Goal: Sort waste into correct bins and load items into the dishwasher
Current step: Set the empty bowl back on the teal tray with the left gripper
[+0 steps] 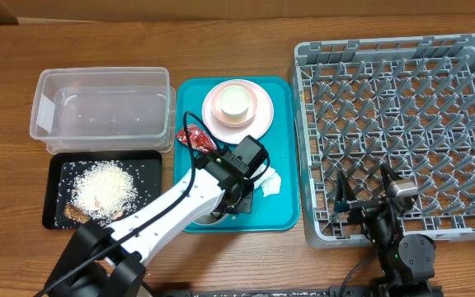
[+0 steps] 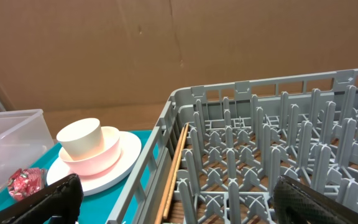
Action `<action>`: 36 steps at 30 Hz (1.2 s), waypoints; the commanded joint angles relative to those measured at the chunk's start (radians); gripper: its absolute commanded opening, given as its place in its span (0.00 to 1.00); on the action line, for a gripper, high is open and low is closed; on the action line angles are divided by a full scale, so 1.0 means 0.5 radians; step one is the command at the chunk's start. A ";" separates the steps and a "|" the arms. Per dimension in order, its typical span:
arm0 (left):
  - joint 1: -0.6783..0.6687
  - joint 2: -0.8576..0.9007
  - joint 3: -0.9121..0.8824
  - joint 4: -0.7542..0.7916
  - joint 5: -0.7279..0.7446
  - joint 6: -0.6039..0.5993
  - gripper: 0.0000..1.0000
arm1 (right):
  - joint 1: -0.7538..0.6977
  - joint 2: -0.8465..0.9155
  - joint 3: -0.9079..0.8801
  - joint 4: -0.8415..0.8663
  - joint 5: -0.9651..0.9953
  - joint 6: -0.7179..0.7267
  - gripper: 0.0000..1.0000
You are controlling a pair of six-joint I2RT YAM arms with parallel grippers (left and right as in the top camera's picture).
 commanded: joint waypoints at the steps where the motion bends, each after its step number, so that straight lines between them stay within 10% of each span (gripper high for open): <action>1: 0.002 0.007 0.035 -0.015 -0.160 0.025 0.06 | -0.006 -0.024 -0.021 0.014 0.012 0.008 1.00; 12: 0.002 0.006 0.041 -0.010 -0.223 0.029 0.37 | -0.005 -0.024 -0.021 0.014 0.012 0.008 1.00; 20: -0.011 0.006 0.515 0.006 -0.189 0.483 0.41 | -0.005 -0.024 -0.021 0.014 0.012 0.008 1.00; 25: -0.014 0.008 0.620 0.154 -0.222 0.616 0.63 | -0.006 -0.024 -0.021 0.015 0.012 0.008 1.00; 36: -0.043 0.356 0.609 0.224 -0.095 0.278 0.61 | -0.005 -0.024 -0.021 0.014 0.011 0.008 1.00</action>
